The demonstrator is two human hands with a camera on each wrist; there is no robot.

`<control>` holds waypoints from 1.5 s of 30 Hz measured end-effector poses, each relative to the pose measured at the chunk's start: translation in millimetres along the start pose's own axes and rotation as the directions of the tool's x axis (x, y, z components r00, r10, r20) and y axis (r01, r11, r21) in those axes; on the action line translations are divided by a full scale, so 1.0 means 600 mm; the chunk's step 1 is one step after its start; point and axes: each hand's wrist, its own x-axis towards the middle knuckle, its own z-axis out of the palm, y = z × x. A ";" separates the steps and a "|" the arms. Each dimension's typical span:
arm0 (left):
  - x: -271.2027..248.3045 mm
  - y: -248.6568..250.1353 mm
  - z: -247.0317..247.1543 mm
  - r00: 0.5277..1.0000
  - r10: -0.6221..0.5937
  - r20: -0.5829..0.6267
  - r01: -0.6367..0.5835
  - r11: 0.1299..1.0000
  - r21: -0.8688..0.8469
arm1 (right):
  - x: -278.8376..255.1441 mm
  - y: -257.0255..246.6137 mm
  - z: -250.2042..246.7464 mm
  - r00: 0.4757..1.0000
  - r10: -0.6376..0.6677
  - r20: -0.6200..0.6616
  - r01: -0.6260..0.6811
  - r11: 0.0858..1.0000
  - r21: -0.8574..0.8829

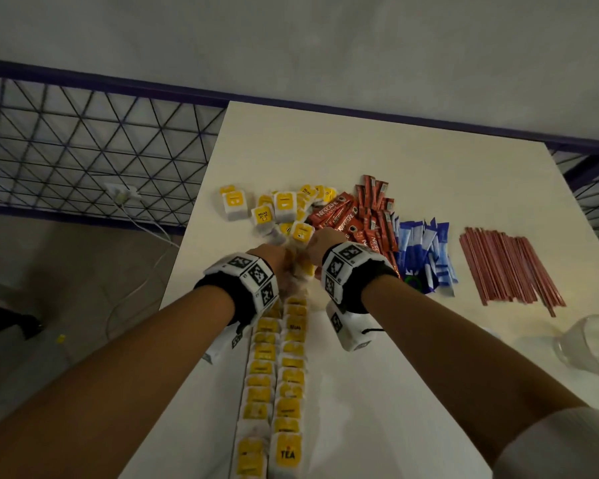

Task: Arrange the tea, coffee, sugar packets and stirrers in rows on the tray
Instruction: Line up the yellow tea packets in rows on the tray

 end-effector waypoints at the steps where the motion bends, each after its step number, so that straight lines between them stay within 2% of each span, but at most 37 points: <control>1: 0.002 -0.002 0.002 1.000 0.001 -0.009 -0.001 1.000 -0.003 | 0.000 0.002 -0.004 1.000 0.009 0.011 -0.010 0.995 0.100; 4: 0.002 -0.015 -0.002 0.998 -0.053 -0.041 0.051 0.998 -0.048 | 0.003 0.007 -0.011 0.999 -0.004 0.046 -0.002 0.992 0.128; 7: -0.006 -0.041 -0.005 0.982 -0.146 -0.122 0.108 0.955 -0.275 | -0.006 0.003 -0.015 0.995 -0.016 0.098 0.007 0.996 0.087; 9: -0.010 -0.062 -0.002 0.965 -0.221 -0.139 0.120 0.848 -0.517 | 0.001 0.007 -0.001 0.996 -0.046 0.075 0.046 0.999 0.002; 11: -0.015 -0.077 0.001 0.967 -0.250 -0.055 0.131 0.667 -0.734 | 0.011 0.015 0.015 0.996 -0.066 0.061 0.072 0.993 -0.094; 13: -0.021 -0.085 0.003 0.973 -0.229 0.013 0.135 0.525 -0.841 | 0.019 0.020 0.025 0.993 -0.099 0.064 0.108 0.982 -0.153; 14: -0.023 -0.088 0.004 0.977 -0.213 0.033 0.134 0.482 -0.866 | 0.016 0.019 0.026 0.992 -0.114 0.057 0.122 0.979 -0.161; 16: -0.025 -0.092 0.007 0.979 -0.201 0.046 0.137 0.469 -0.872 | -0.001 0.013 0.014 0.988 -0.139 0.059 0.148 0.973 -0.177; 18: -0.024 -0.090 0.008 0.973 -0.221 0.061 0.156 0.446 -0.881 | -0.008 0.008 -0.001 0.983 -0.146 0.110 0.159 0.980 -0.120; 23: -0.010 -0.080 0.008 0.953 -0.283 0.110 0.189 0.269 -0.944 | -0.020 -0.001 -0.027 0.972 -0.210 0.106 0.208 0.978 0.033; 24: -0.004 -0.080 0.010 0.951 -0.292 0.106 0.187 0.265 -0.946 | -0.019 0.000 -0.027 0.971 -0.217 0.096 0.214 0.976 0.035; 25: 0.004 -0.081 0.012 0.951 -0.296 0.092 0.181 0.288 -0.940 | -0.017 0.001 -0.028 0.972 -0.221 0.082 0.220 0.975 0.030; 26: 0.007 -0.080 0.012 0.952 -0.301 0.055 0.165 0.353 -0.921 | -0.016 0.001 -0.029 0.972 -0.227 0.061 0.227 0.974 0.019; 29: 0.015 -0.064 0.011 0.965 -0.233 -0.119 0.047 0.604 -0.796 | -0.010 0.001 -0.032 0.964 -0.264 -0.002 0.264 0.964 -0.026; 32: 0.019 -0.046 0.011 0.983 -0.124 -0.133 -0.002 0.724 -0.690 | -0.006 -0.002 -0.032 0.961 -0.273 -0.031 0.272 0.962 -0.032; 34: 0.022 -0.038 0.017 0.984 -0.117 -0.133 0.037 0.870 -0.492 | -0.002 -0.004 -0.031 0.962 -0.269 -0.050 0.267 0.963 -0.038; 35: 0.026 -0.037 0.021 0.987 -0.109 -0.121 0.052 0.914 -0.403 | 0.001 -0.004 -0.030 0.962 -0.266 -0.055 0.265 0.964 -0.035; 37: 0.029 -0.032 0.025 0.987 -0.095 -0.127 0.053 0.952 -0.300 | 0.004 -0.004 -0.027 0.964 -0.260 -0.059 0.257 0.965 -0.042; 41: 0.028 -0.031 0.020 0.983 -0.120 -0.141 0.084 0.967 -0.239 | 0.012 -0.004 -0.024 0.960 -0.273 -0.062 0.269 0.961 -0.071; 45: 0.021 -0.043 0.011 0.979 -0.140 -0.147 0.098 0.960 -0.261 | 0.016 -0.008 -0.023 0.960 -0.279 -0.037 0.273 0.956 -0.109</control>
